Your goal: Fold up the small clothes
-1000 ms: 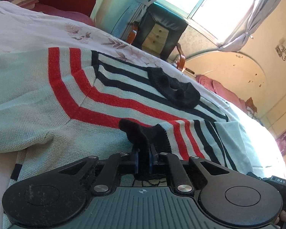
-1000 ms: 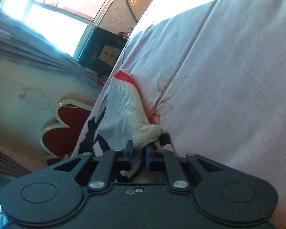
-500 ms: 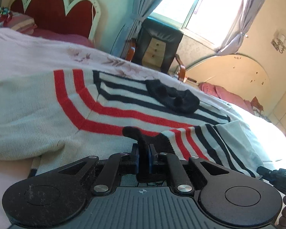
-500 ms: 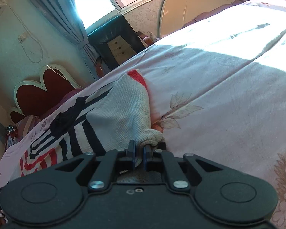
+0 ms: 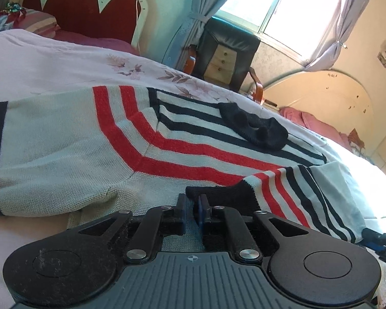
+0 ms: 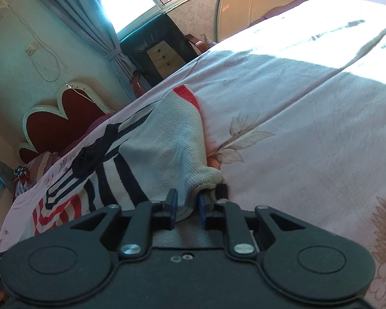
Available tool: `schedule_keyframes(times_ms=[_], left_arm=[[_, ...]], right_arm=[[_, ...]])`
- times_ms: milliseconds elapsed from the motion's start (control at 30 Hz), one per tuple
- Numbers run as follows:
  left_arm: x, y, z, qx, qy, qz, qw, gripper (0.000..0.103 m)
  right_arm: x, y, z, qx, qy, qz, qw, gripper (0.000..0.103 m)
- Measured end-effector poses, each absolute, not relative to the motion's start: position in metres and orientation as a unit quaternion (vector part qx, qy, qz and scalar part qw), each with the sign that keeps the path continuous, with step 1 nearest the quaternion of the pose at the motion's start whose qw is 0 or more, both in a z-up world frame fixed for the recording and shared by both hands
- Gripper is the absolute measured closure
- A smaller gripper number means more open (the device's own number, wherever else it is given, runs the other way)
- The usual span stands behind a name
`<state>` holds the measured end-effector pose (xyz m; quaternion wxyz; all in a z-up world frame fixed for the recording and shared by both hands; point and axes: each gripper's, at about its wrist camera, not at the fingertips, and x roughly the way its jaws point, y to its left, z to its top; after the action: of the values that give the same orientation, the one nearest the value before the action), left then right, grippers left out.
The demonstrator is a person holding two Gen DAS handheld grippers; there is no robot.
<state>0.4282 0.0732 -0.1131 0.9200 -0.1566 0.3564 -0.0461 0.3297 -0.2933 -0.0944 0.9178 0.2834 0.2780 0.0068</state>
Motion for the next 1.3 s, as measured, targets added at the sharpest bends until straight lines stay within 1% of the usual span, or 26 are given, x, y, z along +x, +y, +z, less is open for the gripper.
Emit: schedule_keyframes(times_ms=[33,67,133,200,233,300,333,367,433,467,500,533,567,633,700,733,767,833,900,933,1133,1200,1233,1300], left_arm=[[0.427,0.073,-0.113,-0.156,0.352,-0.048,0.922,0.045],[0.427,0.072,-0.112,-0.152,0.343,-0.047,0.926,0.029],[0.431,0.068,-0.112,-0.139,0.343,-0.06,0.927,0.03],[0.44,0.06,-0.114,-0.131,0.36,-0.081,0.92,0.053],[0.446,0.056,-0.118,-0.119,0.38,-0.085,0.913,0.075],[0.449,0.049,-0.121,-0.104,0.382,-0.083,0.915,0.081],[0.451,0.049,-0.122,-0.104,0.381,-0.087,0.915,0.098],[0.452,0.049,-0.122,-0.111,0.379,-0.088,0.914,0.097],[0.452,0.047,-0.121,-0.11,0.368,-0.083,0.92,0.098],[0.452,0.046,-0.119,-0.11,0.36,-0.083,0.923,0.098],[0.45,0.046,-0.116,-0.114,0.348,-0.085,0.927,0.098],[0.449,0.047,-0.113,-0.114,0.338,-0.085,0.93,0.098],[0.448,0.047,-0.109,-0.109,0.329,-0.08,0.935,0.098],[0.449,0.048,-0.105,-0.102,0.315,-0.076,0.94,0.098],[0.457,0.046,-0.114,-0.091,0.342,-0.074,0.932,0.098],[0.46,0.046,-0.121,-0.093,0.357,-0.073,0.927,0.098],[0.459,0.046,-0.125,-0.098,0.354,-0.073,0.927,0.098],[0.457,0.048,-0.125,-0.104,0.353,-0.072,0.927,0.098],[0.454,0.05,-0.122,-0.113,0.354,-0.072,0.926,0.098],[0.452,0.05,-0.122,-0.114,0.352,-0.074,0.926,0.098],[0.452,0.051,-0.126,-0.118,0.362,-0.074,0.922,0.098],[0.453,0.046,-0.124,-0.1,0.361,-0.068,0.925,0.095],[0.454,0.043,-0.122,-0.086,0.361,-0.063,0.926,0.092],[0.446,0.042,-0.112,-0.067,0.354,-0.038,0.932,0.058]], right_arm=[[0.323,-0.294,-0.089,0.276,0.27,0.01,0.922,0.076],[0.317,-0.294,-0.083,0.263,0.257,0.011,0.93,0.076],[0.314,-0.298,-0.073,0.248,0.239,0.014,0.939,0.077],[0.325,-0.305,-0.066,0.236,0.229,0.011,0.944,0.076],[0.336,-0.309,-0.064,0.232,0.232,0.007,0.945,0.076],[0.361,-0.317,-0.063,0.229,0.231,0.009,0.946,0.073],[0.375,-0.32,-0.063,0.224,0.235,0.009,0.946,0.07],[0.389,-0.322,-0.065,0.222,0.241,0.011,0.945,0.066],[0.419,-0.326,-0.072,0.228,0.261,0.018,0.938,0.062],[0.432,-0.328,-0.077,0.233,0.273,0.018,0.933,0.061],[0.443,-0.328,-0.082,0.238,0.285,0.022,0.928,0.064],[0.449,-0.328,-0.084,0.24,0.29,0.031,0.926,0.088],[0.451,-0.327,-0.085,0.235,0.289,0.038,0.927,0.093],[0.446,-0.323,-0.078,0.212,0.278,0.03,0.937,0.094],[0.439,-0.316,-0.076,0.189,0.263,0.024,0.946,0.094],[0.442,-0.314,-0.081,0.179,0.274,0.015,0.945,0.094],[0.445,-0.314,-0.089,0.174,0.285,0.007,0.943,0.093],[0.446,-0.316,-0.09,0.175,0.278,0.006,0.945,0.094],[0.445,-0.315,-0.085,0.167,0.282,0.004,0.945,0.086],[0.442,-0.314,-0.081,0.164,0.28,0.001,0.946,0.08],[0.396,-0.296,-0.061,0.129,0.245,0.025,0.96,0.081],[0.386,-0.279,-0.069,0.092,0.262,0.04,0.96,0.082],[0.387,-0.271,-0.078,0.068,0.285,0.033,0.956,0.082],[0.382,-0.258,-0.081,0.029,0.281,0.019,0.959,0.081]])
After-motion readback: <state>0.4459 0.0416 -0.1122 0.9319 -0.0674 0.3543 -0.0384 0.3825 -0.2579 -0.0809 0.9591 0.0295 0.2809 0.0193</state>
